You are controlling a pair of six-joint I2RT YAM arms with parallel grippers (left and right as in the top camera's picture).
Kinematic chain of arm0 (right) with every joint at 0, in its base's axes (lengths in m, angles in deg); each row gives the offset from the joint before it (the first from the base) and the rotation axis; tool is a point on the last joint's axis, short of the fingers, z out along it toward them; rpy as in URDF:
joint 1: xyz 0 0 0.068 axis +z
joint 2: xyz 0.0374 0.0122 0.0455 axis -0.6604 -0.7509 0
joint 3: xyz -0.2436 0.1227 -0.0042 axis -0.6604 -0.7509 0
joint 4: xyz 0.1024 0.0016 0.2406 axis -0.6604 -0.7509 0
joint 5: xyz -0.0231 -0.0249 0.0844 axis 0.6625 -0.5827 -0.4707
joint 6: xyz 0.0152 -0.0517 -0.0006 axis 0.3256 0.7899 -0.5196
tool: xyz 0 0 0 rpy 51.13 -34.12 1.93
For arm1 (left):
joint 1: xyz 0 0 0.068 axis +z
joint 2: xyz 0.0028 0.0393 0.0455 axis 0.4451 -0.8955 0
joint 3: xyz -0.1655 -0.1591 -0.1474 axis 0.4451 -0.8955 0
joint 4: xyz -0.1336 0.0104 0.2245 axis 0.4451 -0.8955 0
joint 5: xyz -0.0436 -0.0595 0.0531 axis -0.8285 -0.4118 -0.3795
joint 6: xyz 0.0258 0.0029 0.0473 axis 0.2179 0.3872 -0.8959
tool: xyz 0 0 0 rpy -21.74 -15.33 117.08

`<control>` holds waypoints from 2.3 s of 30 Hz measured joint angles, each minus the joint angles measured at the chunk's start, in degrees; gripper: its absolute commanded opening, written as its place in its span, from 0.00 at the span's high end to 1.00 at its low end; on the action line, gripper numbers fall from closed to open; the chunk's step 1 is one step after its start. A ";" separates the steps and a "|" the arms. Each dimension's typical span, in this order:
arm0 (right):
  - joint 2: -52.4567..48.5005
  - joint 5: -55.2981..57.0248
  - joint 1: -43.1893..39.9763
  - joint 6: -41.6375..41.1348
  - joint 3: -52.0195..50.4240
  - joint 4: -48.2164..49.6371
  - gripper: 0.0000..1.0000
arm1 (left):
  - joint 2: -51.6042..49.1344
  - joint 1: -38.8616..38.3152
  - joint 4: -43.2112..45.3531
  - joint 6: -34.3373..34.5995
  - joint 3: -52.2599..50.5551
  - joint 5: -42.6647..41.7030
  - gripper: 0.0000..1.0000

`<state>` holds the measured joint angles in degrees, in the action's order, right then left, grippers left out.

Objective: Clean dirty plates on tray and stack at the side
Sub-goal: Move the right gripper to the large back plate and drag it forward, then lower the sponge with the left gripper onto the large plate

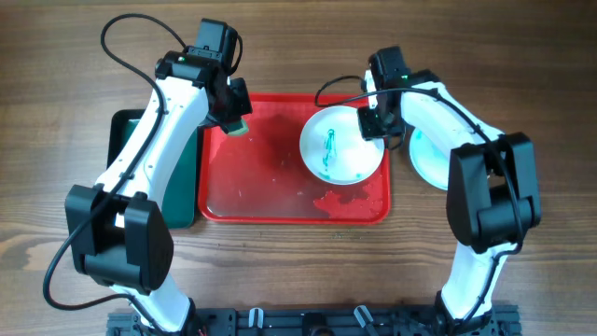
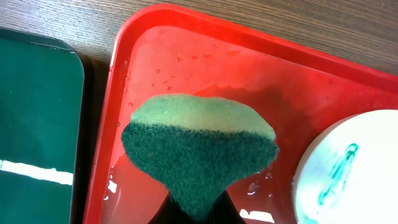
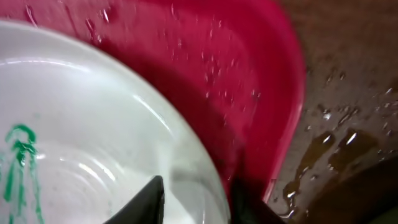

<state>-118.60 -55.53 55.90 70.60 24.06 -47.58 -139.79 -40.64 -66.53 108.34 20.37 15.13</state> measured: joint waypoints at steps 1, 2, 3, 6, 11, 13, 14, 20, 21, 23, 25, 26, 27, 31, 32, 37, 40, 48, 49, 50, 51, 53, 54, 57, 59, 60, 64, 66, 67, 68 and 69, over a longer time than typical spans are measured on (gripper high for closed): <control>-0.04 -1.01 0.00 0.33 0.00 -1.51 0.91 | 0.00 0.00 0.00 0.00 0.00 0.00 0.96; -0.04 -2.21 0.00 0.48 -0.02 -2.69 0.94 | 0.00 0.00 0.00 0.00 0.00 0.00 0.96; -0.04 -3.32 0.00 0.26 -0.02 -3.85 0.96 | 0.00 -0.02 0.00 0.00 0.00 0.00 0.96; -0.07 -7.06 0.07 -1.11 -0.02 -5.62 0.96 | 0.00 0.00 0.00 0.00 0.00 0.00 0.96; -0.07 -10.75 1.90 -4.20 -0.04 -3.78 0.96 | 0.00 0.00 0.00 0.00 0.00 0.00 0.96; -0.07 -11.54 3.41 -5.55 -0.04 -2.67 0.95 | 0.00 -0.02 0.00 0.00 0.00 0.00 0.96; -0.07 -11.96 4.33 -6.49 -0.04 -1.70 0.95 | 0.00 0.00 0.00 0.00 0.00 0.00 0.96; -0.07 -12.96 7.74 -15.78 0.00 4.00 0.69 | 0.00 0.00 -0.02 0.00 0.00 0.00 0.96; -0.07 -12.98 7.98 -17.42 0.02 3.96 0.69 | 0.00 0.00 -0.02 0.00 0.00 0.00 0.96; -0.07 -12.98 8.39 -21.49 0.02 2.89 0.69 | 0.00 -0.02 -0.07 0.00 0.00 0.00 0.96; -0.07 -13.00 8.39 -24.55 -0.02 1.81 0.69 | 0.00 0.00 -0.13 0.00 0.00 0.00 0.96; -0.09 -12.98 8.39 -25.38 -0.15 1.75 0.70 | 0.00 0.00 -0.17 0.00 0.00 0.00 0.96; -0.07 -12.98 8.37 -26.43 -0.57 1.90 0.71 | 0.00 -0.02 -0.24 0.00 0.00 0.00 0.96; 0.07 -13.81 8.37 -29.40 -3.78 4.70 0.82 | 0.00 -0.02 -0.26 -0.11 0.00 -0.07 0.96; 0.11 -14.12 8.37 -29.57 -3.98 5.29 0.84 | 0.00 0.00 -0.26 -0.37 0.00 -0.20 0.96; 0.11 -15.08 8.39 -30.18 -4.52 5.97 0.95 | 0.00 -0.02 -0.26 -2.99 0.00 -0.96 0.96; 0.11 -16.04 8.39 -30.18 -4.66 6.14 0.96 | 0.00 -0.02 -0.26 -4.81 0.00 -2.27 0.96; 0.09 -19.69 8.44 -21.20 -5.55 9.55 0.96 | -0.02 -1.33 6.34 -6.99 -7.08 -2.97 0.96; 0.02 -20.35 8.44 -19.87 -5.60 9.75 0.96 | -0.02 -2.03 7.98 -7.82 -8.22 -3.23 0.96; -0.02 -20.85 8.44 -18.75 -5.62 9.84 0.96 | -0.02 -2.71 9.16 -8.39 -8.96 -3.50 0.96; -0.07 -21.14 8.44 -18.21 -5.64 9.84 0.96 | -0.02 -3.34 10.45 -9.05 -9.75 -3.63 0.96; -0.09 -21.55 8.44 -17.20 -5.64 9.92 0.96 | -0.02 -4.42 12.35 -10.08 -10.88 -3.82 0.96; -0.09 -21.77 8.44 -16.79 -5.64 10.03 0.96 | -0.02 -4.72 13.20 -10.56 -11.41 -3.82 0.96; -0.09 -22.01 8.50 -16.33 -5.64 10.08 0.96 | -0.09 -4.96 16.00 -11.39 -13.86 -3.82 0.96; -0.09 -22.23 8.55 -16.17 -5.64 10.23 0.96 | -0.66 -4.96 17.46 -12.15 -14.97 -3.82 0.96; -0.09 -22.43 8.55 -16.15 -5.64 10.23 0.96 | -1.38 -4.96 18.12 -12.41 -15.21 -3.82 0.96; -0.09 -22.40 8.55 -16.15 -5.64 10.23 0.96 | -4.98 -5.64 19.08 -12.98 -15.54 -3.82 0.96; -0.09 -22.40 8.55 -16.13 -5.64 10.21 0.96 | -6.86 -6.64 18.12 -13.00 -15.54 -3.91 0.96; -0.11 -22.36 8.55 -16.11 -5.68 10.19 0.96 | -7.74 -7.15 17.53 -13.03 -15.52 -3.98 0.96; -0.26 -22.40 8.55 -16.00 -5.70 10.16 0.96 | -7.93 -7.52 16.76 -13.20 -15.17 -3.63 0.96; -0.28 -22.38 8.55 -15.89 -5.70 10.19 0.96 | -8.02 -7.91 15.74 -13.27 -14.99 -3.69 0.96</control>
<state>-118.89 -77.91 64.45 54.71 18.36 -37.40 -147.81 -48.56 -50.80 95.07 5.38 11.44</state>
